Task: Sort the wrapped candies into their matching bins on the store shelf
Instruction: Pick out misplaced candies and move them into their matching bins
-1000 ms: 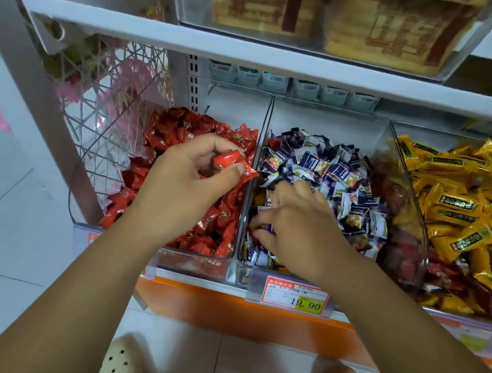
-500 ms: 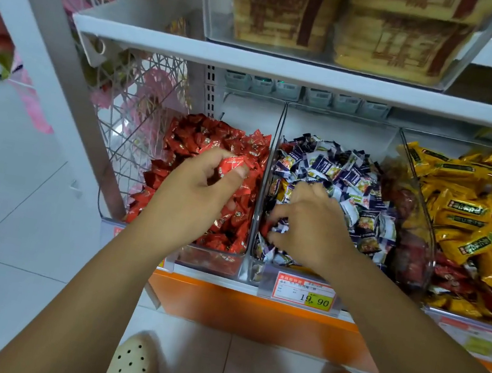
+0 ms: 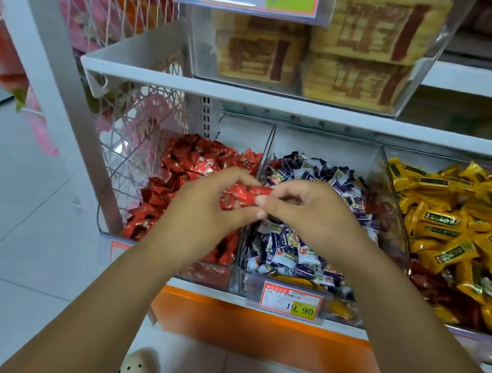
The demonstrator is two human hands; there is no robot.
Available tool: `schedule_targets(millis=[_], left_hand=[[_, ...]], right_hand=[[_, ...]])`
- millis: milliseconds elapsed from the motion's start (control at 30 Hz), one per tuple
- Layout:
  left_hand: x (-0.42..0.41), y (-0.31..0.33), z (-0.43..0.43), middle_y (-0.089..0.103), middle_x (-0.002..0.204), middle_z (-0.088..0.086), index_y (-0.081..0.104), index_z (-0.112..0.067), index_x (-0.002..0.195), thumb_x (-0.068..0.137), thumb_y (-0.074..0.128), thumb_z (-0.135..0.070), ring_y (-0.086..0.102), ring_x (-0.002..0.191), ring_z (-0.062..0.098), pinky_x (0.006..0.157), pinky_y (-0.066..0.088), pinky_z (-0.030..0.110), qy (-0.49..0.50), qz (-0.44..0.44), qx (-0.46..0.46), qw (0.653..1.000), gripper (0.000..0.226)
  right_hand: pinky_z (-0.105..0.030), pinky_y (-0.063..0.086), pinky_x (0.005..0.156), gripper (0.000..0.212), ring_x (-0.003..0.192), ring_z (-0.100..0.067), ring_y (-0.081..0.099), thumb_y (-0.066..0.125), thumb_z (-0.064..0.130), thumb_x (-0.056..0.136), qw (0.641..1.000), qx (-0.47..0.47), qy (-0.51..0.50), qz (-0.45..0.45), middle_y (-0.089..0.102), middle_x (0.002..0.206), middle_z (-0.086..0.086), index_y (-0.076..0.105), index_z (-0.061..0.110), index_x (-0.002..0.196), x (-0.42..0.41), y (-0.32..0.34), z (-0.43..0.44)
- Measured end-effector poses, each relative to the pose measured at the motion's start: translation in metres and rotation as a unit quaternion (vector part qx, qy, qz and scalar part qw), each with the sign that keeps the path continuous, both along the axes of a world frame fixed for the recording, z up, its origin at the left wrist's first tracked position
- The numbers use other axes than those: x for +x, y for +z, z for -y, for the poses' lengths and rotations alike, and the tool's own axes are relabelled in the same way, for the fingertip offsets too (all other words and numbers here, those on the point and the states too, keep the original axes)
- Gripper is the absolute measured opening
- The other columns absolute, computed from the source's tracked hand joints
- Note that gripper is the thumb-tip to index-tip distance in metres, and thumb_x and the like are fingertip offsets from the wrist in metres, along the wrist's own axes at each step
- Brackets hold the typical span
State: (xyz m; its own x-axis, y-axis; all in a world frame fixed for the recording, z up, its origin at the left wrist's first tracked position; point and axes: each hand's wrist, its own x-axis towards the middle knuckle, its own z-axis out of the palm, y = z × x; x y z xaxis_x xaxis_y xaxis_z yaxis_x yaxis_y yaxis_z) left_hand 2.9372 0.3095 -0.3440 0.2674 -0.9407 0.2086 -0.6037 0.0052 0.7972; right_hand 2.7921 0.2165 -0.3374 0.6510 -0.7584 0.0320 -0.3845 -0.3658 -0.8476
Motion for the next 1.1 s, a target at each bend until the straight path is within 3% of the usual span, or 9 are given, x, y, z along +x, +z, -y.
schedule_targets(millis=[167, 233, 333, 400, 567, 733, 867, 967, 1100], left_hand=[[0.031, 0.004, 0.008, 0.054, 0.064, -0.013, 0.058, -0.034, 0.089, 0.085, 0.069, -0.032, 0.047, 0.047, -0.007, 0.045, 0.031, 0.009, 0.101, 0.066, 0.001, 0.993, 0.012], [0.049, -0.004, 0.009, 0.055, 0.070, -0.013, 0.059, -0.034, 0.090, 0.086, 0.069, -0.032, 0.054, 0.056, -0.006, 0.048, 0.031, 0.010, 0.126, 0.082, 0.045, 0.988, 0.011], [0.062, -0.024, 0.014, 0.063, 0.116, -0.002, 0.066, -0.034, 0.110, 0.081, 0.072, -0.037, 0.057, 0.110, 0.021, 0.093, 0.044, 0.031, 0.122, 0.153, 0.098, 0.976, 0.030], [0.058, -0.027, 0.018, 0.054, 0.135, 0.000, 0.064, -0.035, 0.120, 0.082, 0.070, -0.041, 0.042, 0.130, 0.027, 0.111, 0.028, 0.037, 0.120, 0.197, 0.078, 0.970, 0.039], [0.034, -0.022, 0.024, 0.055, 0.131, -0.013, 0.060, -0.034, 0.126, 0.090, 0.056, -0.043, 0.042, 0.117, -0.005, 0.094, 0.028, 0.004, 0.041, 0.103, 0.023, 0.994, 0.037], [0.026, -0.025, 0.025, 0.054, 0.135, -0.013, 0.050, -0.038, 0.136, 0.088, 0.058, -0.048, 0.048, 0.121, -0.002, 0.096, 0.037, 0.017, -0.018, 0.073, 0.062, 0.995, 0.050], [0.030, -0.026, 0.023, 0.056, 0.130, -0.018, 0.050, -0.041, 0.135, 0.087, 0.061, -0.047, 0.049, 0.113, -0.011, 0.083, 0.030, 0.000, -0.022, 0.053, 0.069, 0.996, 0.050], [0.030, -0.025, 0.023, 0.057, 0.124, -0.022, 0.051, -0.042, 0.134, 0.086, 0.062, -0.047, 0.047, 0.101, -0.019, 0.077, 0.028, -0.003, -0.019, 0.046, 0.070, 0.996, 0.049], [0.028, -0.024, 0.027, 0.058, 0.120, -0.021, 0.053, -0.046, 0.130, 0.085, 0.064, -0.044, 0.048, 0.101, -0.018, 0.080, 0.031, 0.000, -0.017, 0.041, 0.059, 0.997, 0.047]], right_hand=[[-0.017, 0.051, 0.081, 0.025, 0.089, 0.001, 0.063, 0.047, 0.025, 0.100, 0.999, -0.036, -0.039, -0.012, 0.070, 0.104, 0.011, 0.067, 0.023, 0.114, 0.000, -0.006, 0.026], [-0.014, 0.046, 0.071, 0.025, 0.077, 0.009, 0.058, 0.047, 0.020, 0.100, 0.991, -0.101, -0.078, -0.041, 0.068, 0.110, 0.008, 0.066, 0.024, 0.114, 0.002, -0.013, 0.038], [-0.013, 0.046, 0.061, 0.024, 0.071, 0.009, 0.059, 0.048, 0.016, 0.099, 0.985, -0.131, -0.052, -0.097, 0.066, 0.117, 0.003, 0.067, 0.023, 0.112, 0.013, -0.028, 0.045], [-0.029, 0.047, 0.089, 0.027, 0.104, -0.012, 0.058, 0.050, 0.023, 0.098, 0.965, -0.171, -0.020, -0.196, 0.058, 0.130, -0.002, 0.063, 0.024, 0.122, 0.022, -0.039, 0.046], [-0.045, 0.020, 0.107, 0.074, 0.137, -0.023, 0.019, 0.058, 0.050, 0.085, 0.877, -0.264, 0.035, -0.400, 0.021, 0.157, 0.004, 0.026, 0.032, 0.148, 0.029, -0.054, 0.049], [-0.041, 0.027, 0.094, 0.061, 0.120, -0.020, 0.035, 0.063, 0.050, 0.078, 0.876, -0.297, -0.020, -0.380, 0.043, 0.128, 0.007, 0.046, 0.035, 0.135, 0.035, -0.060, 0.045], [-0.038, 0.030, 0.091, 0.030, 0.108, -0.020, 0.051, 0.062, 0.036, 0.086, 0.883, -0.312, -0.050, -0.348, 0.053, 0.110, 0.007, 0.063, 0.038, 0.116, 0.036, -0.061, 0.046], [-0.031, 0.037, 0.090, 0.024, 0.097, -0.017, 0.057, 0.064, 0.024, 0.089, 0.937, -0.229, -0.064, -0.255, 0.056, 0.104, 0.009, 0.069, 0.031, 0.111, 0.025, -0.052, 0.048], [-0.011, 0.040, 0.057, 0.021, 0.062, 0.003, 0.054, 0.065, 0.016, 0.091, 0.993, -0.039, -0.082, -0.079, 0.067, 0.095, 0.023, 0.070, 0.028, 0.108, -0.004, -0.028, 0.047]])
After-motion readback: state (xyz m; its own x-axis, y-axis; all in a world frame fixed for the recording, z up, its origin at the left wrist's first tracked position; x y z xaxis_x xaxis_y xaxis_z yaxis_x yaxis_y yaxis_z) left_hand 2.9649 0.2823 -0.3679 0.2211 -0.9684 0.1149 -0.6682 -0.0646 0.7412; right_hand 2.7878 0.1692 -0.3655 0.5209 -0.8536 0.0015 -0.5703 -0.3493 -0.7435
